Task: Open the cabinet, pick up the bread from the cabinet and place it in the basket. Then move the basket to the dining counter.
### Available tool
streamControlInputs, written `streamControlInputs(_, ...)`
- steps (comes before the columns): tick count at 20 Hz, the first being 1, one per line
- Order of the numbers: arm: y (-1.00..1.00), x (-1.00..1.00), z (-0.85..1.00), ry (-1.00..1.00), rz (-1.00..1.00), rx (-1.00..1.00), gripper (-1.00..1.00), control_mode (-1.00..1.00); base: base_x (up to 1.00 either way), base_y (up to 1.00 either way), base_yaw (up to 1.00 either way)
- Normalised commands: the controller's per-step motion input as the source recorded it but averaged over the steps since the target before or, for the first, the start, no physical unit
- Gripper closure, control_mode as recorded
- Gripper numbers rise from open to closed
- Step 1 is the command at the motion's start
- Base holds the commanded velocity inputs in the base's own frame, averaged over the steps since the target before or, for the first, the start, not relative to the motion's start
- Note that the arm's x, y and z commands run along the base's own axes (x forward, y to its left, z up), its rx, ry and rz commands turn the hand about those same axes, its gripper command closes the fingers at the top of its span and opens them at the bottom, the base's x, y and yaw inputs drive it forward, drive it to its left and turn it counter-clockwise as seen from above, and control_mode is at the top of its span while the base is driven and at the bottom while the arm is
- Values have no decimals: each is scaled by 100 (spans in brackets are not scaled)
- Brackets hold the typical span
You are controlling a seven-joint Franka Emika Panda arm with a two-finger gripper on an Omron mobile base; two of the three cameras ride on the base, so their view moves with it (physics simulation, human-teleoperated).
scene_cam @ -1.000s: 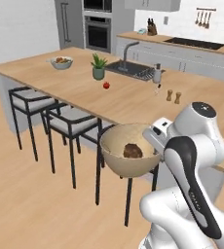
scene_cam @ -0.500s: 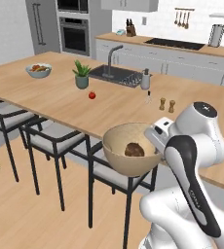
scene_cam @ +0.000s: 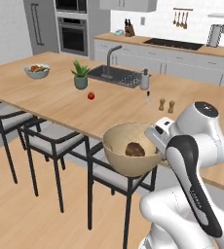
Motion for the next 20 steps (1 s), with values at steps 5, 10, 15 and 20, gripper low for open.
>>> streamControlInputs(5, -10, 46, 0, 0, -4, 0, 100, -100, 24, 0, -2)
streamControlInputs(10, -42, 100, -19, 4, -13, -1, 100, -100, 0, 0, 0)
streamControlInputs(15, -90, 100, -40, 6, -13, 0, 100, -100, 0, 0, 0)
streamControlInputs(20, -83, 100, -54, 9, -12, -5, 100, -100, 0, 0, 0)
